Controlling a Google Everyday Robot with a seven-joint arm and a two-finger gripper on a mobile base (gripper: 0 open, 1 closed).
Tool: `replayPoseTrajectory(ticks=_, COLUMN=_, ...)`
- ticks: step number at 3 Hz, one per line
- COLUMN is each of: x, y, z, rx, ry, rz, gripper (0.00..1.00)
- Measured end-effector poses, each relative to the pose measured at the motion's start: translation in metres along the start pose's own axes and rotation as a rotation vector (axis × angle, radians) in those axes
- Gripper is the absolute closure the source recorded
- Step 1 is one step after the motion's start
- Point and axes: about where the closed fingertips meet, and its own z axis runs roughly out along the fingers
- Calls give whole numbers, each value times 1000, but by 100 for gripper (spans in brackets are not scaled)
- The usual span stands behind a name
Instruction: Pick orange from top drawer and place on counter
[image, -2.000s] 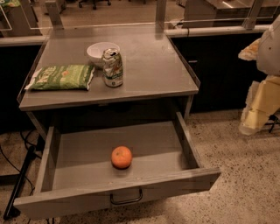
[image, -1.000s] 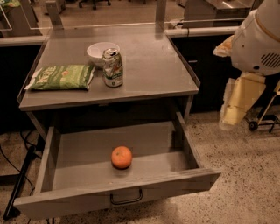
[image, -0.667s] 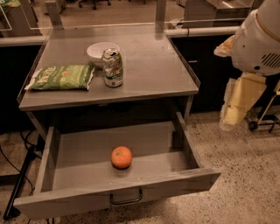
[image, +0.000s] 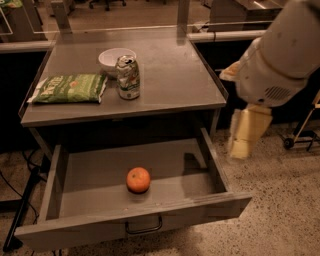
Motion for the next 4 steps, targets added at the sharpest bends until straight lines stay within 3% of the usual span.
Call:
replayPoseTrajectory(ticks=1, x=-25, y=-4, z=38, rx=-21, ry=1, rz=-58, gripper=0)
replayPoseTrajectory(ticks=2, x=-25, y=-4, z=38, rx=-21, ry=1, rz=-58, gripper=0)
replayPoseTrajectory(ticks=3, x=-34, y=2, z=60, rx=-26, ry=0, rz=-54, gripper=0)
replayPoseTrajectory(ticks=4, x=-53, y=-10, z=128, rx=-33, ry=-10, rz=-28, gripper=0)
